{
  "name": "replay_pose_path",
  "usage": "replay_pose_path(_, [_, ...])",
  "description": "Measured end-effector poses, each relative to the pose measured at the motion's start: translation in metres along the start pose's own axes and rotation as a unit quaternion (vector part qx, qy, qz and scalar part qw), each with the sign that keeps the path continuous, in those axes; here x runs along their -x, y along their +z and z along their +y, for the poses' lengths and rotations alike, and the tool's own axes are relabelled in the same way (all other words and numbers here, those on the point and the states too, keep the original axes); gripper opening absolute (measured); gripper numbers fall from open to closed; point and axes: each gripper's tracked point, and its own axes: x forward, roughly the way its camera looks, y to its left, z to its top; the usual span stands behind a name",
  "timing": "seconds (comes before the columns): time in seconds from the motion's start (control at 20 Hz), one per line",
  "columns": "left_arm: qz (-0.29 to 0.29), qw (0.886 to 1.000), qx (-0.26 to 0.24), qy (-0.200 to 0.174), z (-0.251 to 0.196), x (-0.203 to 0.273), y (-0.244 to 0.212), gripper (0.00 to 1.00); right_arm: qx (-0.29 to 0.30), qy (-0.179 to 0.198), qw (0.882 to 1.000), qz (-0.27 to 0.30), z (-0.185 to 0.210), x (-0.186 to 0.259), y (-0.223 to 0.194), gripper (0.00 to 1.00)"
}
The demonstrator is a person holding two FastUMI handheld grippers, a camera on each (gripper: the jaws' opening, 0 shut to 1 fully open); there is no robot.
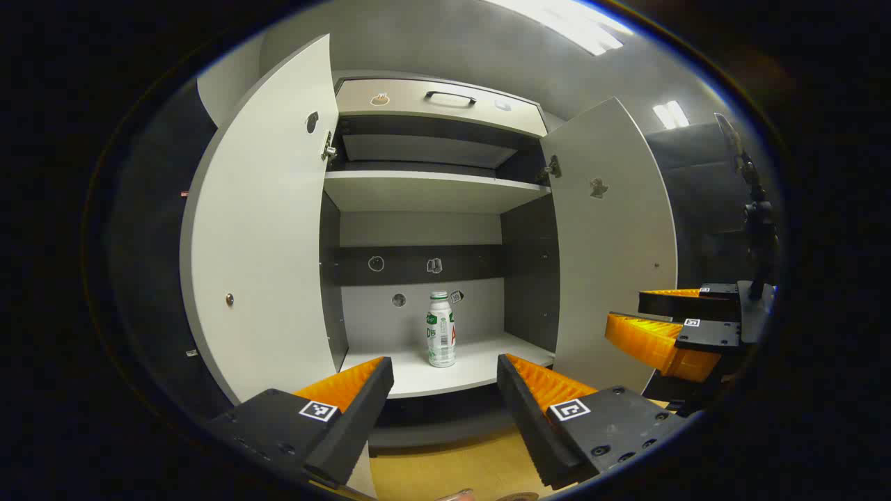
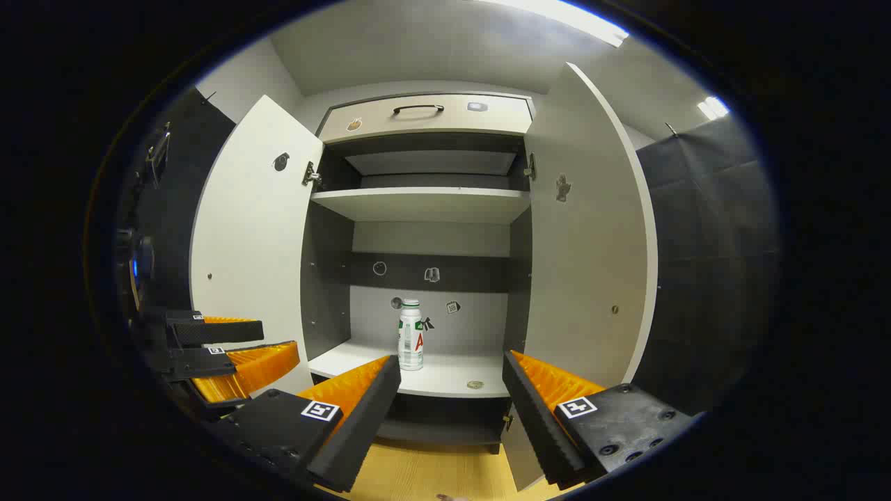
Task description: Grasp the bottle in the cabinet with the left hand and place it on the coaster, then close the right door with the right hand and the left door with the left hand.
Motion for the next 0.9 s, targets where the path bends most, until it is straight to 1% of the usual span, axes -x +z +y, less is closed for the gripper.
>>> replay_pose_path(0.25, [-0.004, 1.0, 0.01, 0.0, 0.001, 0.0, 0.0, 0.95, 0.004, 0.01, 1.0, -0.004, 0.007, 0.001, 0.003, 0.98])
replay_pose_path(0.45, [-0.006, 1.0, 0.007, -0.005, 0.0, 0.0, 0.0, 0.95, 0.008, 0.01, 1.0, -0.01, 0.009, 0.003, 0.005, 0.97])
replay_pose_path(0.7, [-0.003, 1.0, 0.009, -0.014, -0.001, -0.002, -0.003, 0.95, 0.013, -0.002, 1.0, -0.006, 0.009, 0.008, 0.004, 0.98])
replay_pose_path(0.9, [0.002, 0.999, 0.017, -0.028, -0.002, -0.004, -0.008, 0.95, 0.019, -0.017, 1.0, -0.005, 0.007, 0.013, 0.004, 0.98])
